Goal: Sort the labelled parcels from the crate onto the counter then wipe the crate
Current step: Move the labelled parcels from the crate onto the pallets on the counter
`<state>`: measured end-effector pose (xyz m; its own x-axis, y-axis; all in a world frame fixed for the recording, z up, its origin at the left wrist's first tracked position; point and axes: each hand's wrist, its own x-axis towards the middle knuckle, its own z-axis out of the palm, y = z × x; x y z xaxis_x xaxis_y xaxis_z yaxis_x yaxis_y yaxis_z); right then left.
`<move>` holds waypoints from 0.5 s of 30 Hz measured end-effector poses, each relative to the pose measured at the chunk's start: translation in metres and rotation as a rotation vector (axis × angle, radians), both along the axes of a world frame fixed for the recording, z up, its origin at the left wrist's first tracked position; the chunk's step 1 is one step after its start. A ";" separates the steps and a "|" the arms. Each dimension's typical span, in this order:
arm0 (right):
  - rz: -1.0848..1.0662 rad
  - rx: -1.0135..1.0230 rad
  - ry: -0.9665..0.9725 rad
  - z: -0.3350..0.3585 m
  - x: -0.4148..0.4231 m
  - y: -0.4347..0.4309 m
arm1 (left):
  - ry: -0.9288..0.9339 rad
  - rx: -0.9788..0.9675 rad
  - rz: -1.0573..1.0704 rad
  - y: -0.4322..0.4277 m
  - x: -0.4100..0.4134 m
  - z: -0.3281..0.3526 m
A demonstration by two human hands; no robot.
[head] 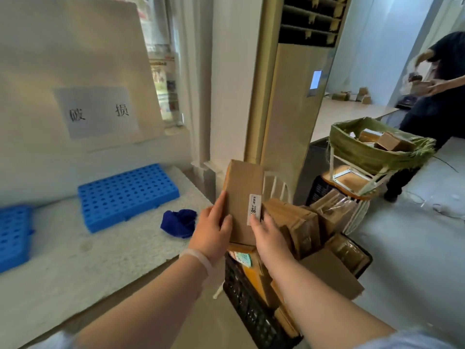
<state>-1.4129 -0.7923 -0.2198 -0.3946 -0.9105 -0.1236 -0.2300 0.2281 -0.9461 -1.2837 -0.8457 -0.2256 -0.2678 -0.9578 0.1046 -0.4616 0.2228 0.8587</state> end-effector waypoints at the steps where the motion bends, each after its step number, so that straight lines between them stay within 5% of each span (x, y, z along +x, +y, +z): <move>1: 0.021 -0.016 0.000 0.000 0.012 -0.005 | 0.005 -0.017 0.016 0.000 0.011 0.001; 9: 0.136 -0.158 0.014 0.003 0.122 -0.041 | -0.282 -0.057 0.247 -0.017 0.122 0.010; 15: 0.367 -0.196 0.121 -0.003 0.210 -0.074 | 0.086 0.190 0.304 -0.046 0.224 0.002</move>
<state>-1.2031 -0.8666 -0.2233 -0.0413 -0.9948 0.0926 -0.3746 -0.0705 -0.9245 -1.0601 -0.8916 -0.2234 0.0340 -0.9968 -0.0728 -0.4066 -0.0803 0.9101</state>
